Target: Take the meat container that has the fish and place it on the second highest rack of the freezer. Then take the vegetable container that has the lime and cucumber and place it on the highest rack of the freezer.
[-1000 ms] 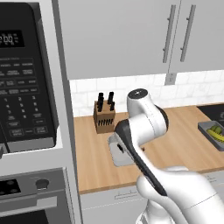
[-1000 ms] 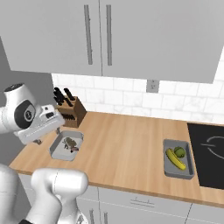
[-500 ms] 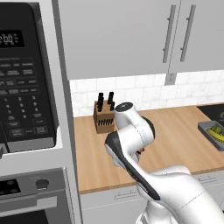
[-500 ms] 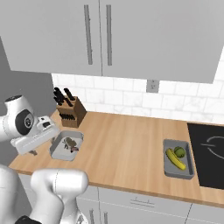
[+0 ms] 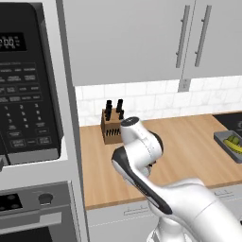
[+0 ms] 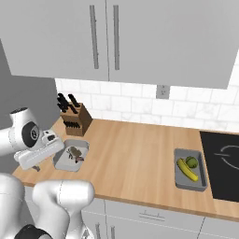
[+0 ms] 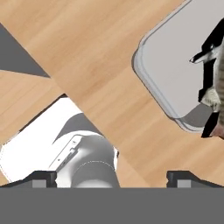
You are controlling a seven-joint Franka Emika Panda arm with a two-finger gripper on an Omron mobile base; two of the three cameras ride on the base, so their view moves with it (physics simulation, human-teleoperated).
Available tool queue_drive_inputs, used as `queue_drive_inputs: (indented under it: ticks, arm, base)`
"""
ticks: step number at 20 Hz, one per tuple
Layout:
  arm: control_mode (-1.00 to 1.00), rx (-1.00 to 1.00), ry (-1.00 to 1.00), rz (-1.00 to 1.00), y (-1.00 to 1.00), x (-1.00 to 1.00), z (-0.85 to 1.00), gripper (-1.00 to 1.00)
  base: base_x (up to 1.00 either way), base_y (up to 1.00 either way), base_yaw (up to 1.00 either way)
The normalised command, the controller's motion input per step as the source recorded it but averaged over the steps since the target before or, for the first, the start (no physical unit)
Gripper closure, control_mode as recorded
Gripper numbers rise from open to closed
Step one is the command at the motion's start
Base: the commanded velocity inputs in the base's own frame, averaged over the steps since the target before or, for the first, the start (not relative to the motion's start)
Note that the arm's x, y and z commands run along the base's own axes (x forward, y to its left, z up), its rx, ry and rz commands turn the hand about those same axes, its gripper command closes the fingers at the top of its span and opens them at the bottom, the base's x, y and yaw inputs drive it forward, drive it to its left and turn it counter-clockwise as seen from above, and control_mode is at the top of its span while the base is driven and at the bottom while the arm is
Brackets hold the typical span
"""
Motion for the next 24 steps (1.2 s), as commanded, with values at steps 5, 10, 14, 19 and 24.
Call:
queue_drive_inputs:
  ticks: [5,10,14,19,24]
  arm:
    - [-1.0,0.0,0.02,0.0,0.02,0.13,-0.18,-1.0]
    - [-1.0,0.0,0.06,0.0,0.08,0.24,-0.22,-1.0]
    - [-1.0,0.0,0.04,0.0,0.03,0.21,-0.13,-1.0]
    - [-1.0,0.0,0.04,0.0,0.0,0.2,-0.23,-1.0]
    - [-1.0,0.0,0.05,0.0,0.02,0.19,-0.33,-1.0]
  base:
    - [0.0,0.0,0.0]
    - [0.0,0.0,0.0]
    - [0.0,0.0,0.0]
    - [0.0,0.0,0.0]
    - [0.0,0.0,0.0]
